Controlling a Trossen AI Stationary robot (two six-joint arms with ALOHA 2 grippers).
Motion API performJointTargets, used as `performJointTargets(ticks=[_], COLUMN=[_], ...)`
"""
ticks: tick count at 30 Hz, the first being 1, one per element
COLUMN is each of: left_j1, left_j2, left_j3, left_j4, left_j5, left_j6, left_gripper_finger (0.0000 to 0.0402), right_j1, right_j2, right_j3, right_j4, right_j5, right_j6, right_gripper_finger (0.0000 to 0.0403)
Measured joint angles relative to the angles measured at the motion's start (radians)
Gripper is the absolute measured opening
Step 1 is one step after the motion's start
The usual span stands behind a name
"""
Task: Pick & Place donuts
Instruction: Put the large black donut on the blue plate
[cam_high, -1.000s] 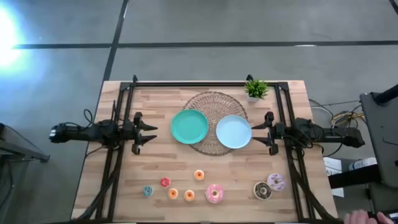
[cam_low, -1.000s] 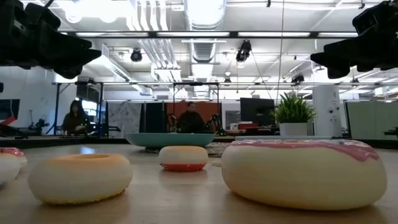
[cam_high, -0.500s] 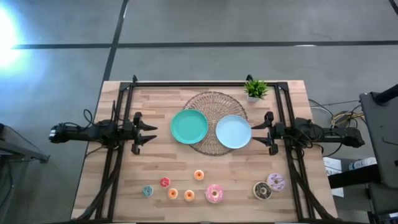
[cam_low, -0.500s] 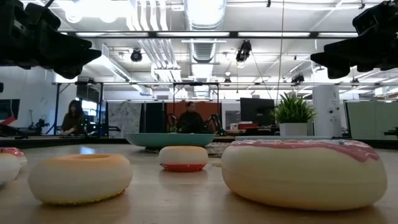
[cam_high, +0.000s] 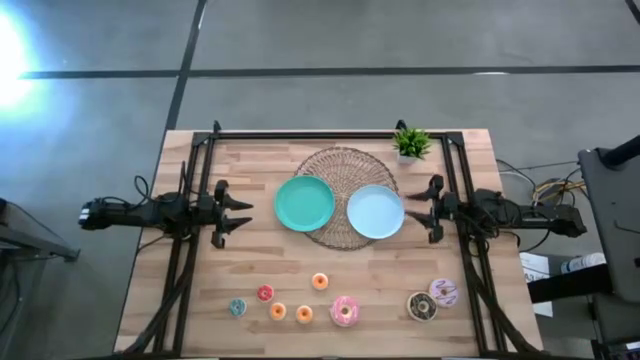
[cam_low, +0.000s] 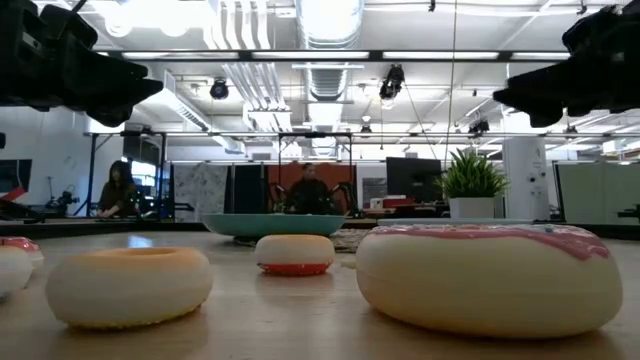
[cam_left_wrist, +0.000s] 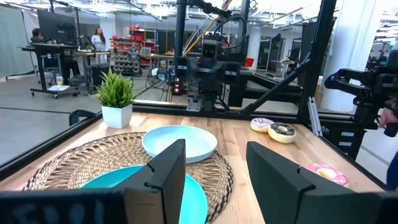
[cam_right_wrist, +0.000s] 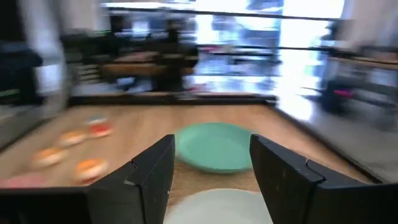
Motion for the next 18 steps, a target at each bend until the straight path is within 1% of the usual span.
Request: performJointTargets(ticks=[1, 3, 5, 8, 10, 11, 14, 16, 18], left_j1=[0.000, 0.000, 0.000, 0.000, 0.000, 0.000, 0.000, 0.000, 0.000], left_j2=[0.000, 0.000, 0.000, 0.000, 0.000, 0.000, 0.000, 0.000, 0.000], left_j3=[0.000, 0.000, 0.000, 0.000, 0.000, 0.000, 0.000, 0.000, 0.000], left_j4=[0.000, 0.000, 0.000, 0.000, 0.000, 0.000, 0.000, 0.000, 0.000], left_j5=[0.000, 0.000, 0.000, 0.000, 0.000, 0.000, 0.000, 0.000, 0.000], left_j6=[0.000, 0.000, 0.000, 0.000, 0.000, 0.000, 0.000, 0.000, 0.000], left_gripper_finger=[0.0145, 0.0145, 0.0145, 0.0145, 0.0145, 0.0145, 0.0145, 0.0145, 0.0145], right_j1=[0.000, 0.000, 0.000, 0.000, 0.000, 0.000, 0.000, 0.000, 0.000], right_j2=[0.003, 0.001, 0.002, 0.002, 0.003, 0.003, 0.003, 0.003, 0.003], right_j3=[0.000, 0.000, 0.000, 0.000, 0.000, 0.000, 0.000, 0.000, 0.000], right_j4=[0.007, 0.012, 0.024, 0.022, 0.017, 0.014, 0.021, 0.027, 0.029], right_j5=[0.031, 0.038, 0.044, 0.043, 0.043, 0.049, 0.108, 0.126, 0.170], right_j6=[0.036, 0.199, 0.408, 0.778, 0.969, 1.007, 0.975, 0.979, 1.002], right_gripper_finger=[0.0201, 0.0201, 0.0201, 0.0201, 0.0201, 0.0201, 0.0201, 0.0201, 0.0201])
